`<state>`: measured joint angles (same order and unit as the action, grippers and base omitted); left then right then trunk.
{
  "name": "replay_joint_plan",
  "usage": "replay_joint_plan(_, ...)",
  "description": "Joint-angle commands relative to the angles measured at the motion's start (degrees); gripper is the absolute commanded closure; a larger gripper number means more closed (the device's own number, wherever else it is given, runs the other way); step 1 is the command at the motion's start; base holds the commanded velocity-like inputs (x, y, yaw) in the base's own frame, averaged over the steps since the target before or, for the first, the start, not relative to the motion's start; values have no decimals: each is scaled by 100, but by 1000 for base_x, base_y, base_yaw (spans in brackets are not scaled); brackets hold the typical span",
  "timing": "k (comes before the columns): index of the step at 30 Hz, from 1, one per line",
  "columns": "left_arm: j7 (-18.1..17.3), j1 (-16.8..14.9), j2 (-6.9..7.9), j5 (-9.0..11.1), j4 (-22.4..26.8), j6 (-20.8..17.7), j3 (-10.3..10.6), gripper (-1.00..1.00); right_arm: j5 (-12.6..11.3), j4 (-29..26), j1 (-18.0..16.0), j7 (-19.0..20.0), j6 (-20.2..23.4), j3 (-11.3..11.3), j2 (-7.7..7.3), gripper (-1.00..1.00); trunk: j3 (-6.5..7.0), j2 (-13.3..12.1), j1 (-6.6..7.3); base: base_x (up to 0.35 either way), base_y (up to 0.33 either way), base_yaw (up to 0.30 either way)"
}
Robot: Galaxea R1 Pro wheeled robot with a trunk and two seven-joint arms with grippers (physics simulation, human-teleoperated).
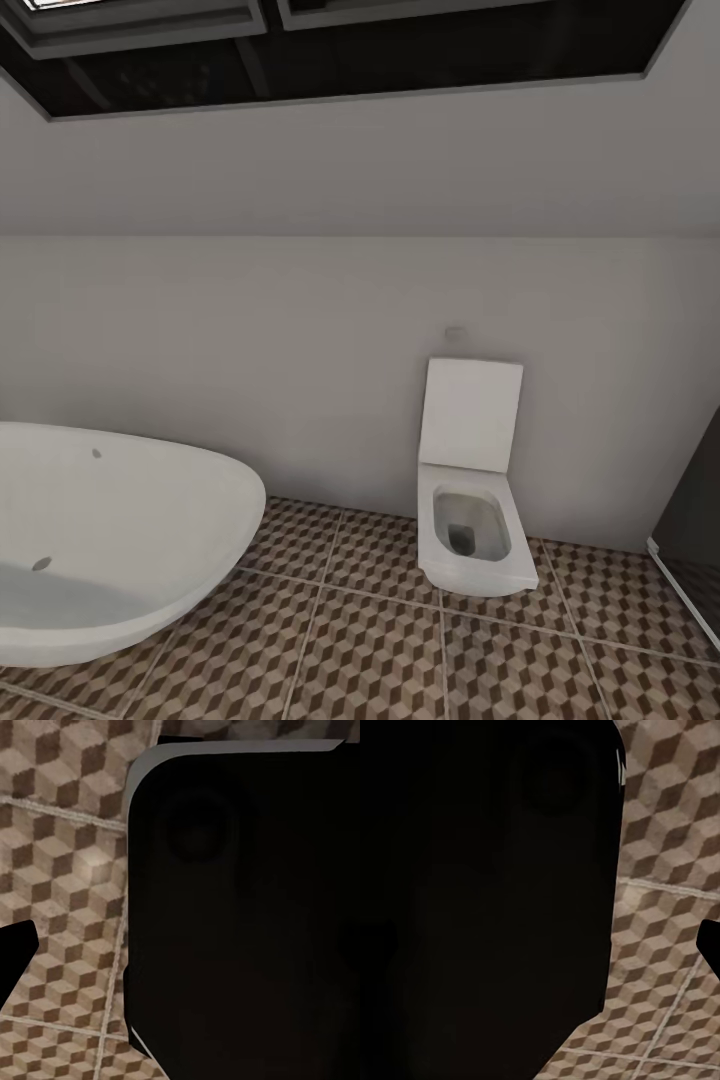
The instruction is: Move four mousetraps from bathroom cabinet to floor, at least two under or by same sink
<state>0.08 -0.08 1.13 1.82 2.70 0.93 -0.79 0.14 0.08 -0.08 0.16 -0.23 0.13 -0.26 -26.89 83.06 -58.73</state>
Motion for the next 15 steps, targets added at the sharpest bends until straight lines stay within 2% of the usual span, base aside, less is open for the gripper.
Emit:
replay_joint_plan(1, 1, -1, 0, 19, 1, 10, -6, -100, 2, 1, -1, 2, -3, 2, -1, -100, -4, 2, 0, 0, 0, 0)
replay_joint_plan(15, 1, -1, -7, 20, 2, 13, -13, -100, 8, 1, -1, 7, -3, 11, -1, -100, -4, 2, 0, 0, 0, 1)
